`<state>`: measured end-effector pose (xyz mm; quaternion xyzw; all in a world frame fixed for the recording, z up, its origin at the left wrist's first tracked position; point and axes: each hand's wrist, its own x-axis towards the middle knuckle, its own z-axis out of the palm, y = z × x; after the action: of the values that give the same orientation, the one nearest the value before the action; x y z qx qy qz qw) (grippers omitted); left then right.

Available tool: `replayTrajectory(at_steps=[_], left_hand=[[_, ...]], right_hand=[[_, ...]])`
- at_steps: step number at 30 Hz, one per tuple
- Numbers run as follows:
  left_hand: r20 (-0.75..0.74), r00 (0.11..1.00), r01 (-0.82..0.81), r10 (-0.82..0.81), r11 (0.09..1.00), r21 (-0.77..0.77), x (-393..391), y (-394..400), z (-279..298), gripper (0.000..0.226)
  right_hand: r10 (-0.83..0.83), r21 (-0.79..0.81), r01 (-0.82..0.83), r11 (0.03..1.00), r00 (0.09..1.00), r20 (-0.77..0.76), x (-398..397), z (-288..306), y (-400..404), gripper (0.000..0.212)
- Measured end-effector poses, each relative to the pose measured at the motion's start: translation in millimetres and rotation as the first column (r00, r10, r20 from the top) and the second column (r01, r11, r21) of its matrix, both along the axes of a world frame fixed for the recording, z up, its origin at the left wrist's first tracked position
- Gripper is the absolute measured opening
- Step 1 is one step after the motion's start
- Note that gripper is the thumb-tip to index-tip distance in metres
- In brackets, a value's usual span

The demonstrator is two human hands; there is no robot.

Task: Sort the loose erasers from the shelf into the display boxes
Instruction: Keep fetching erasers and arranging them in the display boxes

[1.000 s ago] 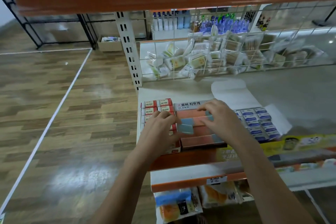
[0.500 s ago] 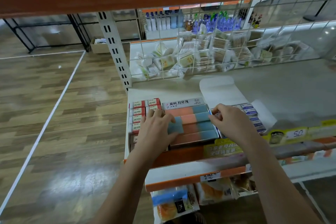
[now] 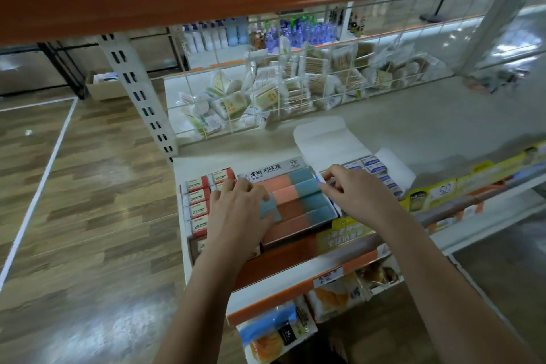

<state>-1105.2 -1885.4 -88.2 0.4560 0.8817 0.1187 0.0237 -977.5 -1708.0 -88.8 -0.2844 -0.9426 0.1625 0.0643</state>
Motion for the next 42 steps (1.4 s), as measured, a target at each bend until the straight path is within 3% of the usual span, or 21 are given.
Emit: replayTrajectory(at_steps=[6,9,20,28,37,42], left_hand=[[-0.075,0.983,0.175,-0.165,0.973,0.148,31,84,30,0.030],[-0.134,0.953,0.287,-0.272,0.951,0.116,65,140,36,0.033],[-0.162,0.838,0.537,-0.522,0.841,0.067,233,363,33,0.042],[-0.095,0.853,0.513,-0.514,0.858,-0.031,278,511,19,0.048],[-0.108,0.907,0.402,-0.406,0.914,-0.057,254,670,-7,0.047],[-0.084,0.936,0.344,-0.341,0.939,0.022,240,730,-10,0.040]], right_hand=[[0.013,0.171,-0.006,0.985,0.999,-0.040,35,16,44,0.028],[0.002,0.240,-0.005,0.971,1.000,0.015,67,19,85,0.034],[-0.316,0.269,0.306,0.913,0.949,-0.005,253,36,258,0.035],[-0.410,0.169,0.394,0.903,0.909,0.072,310,21,383,0.040],[-0.330,0.094,0.320,0.943,0.936,0.125,303,2,564,0.039],[-0.262,0.064,0.256,0.965,0.960,0.104,285,-13,630,0.036]])
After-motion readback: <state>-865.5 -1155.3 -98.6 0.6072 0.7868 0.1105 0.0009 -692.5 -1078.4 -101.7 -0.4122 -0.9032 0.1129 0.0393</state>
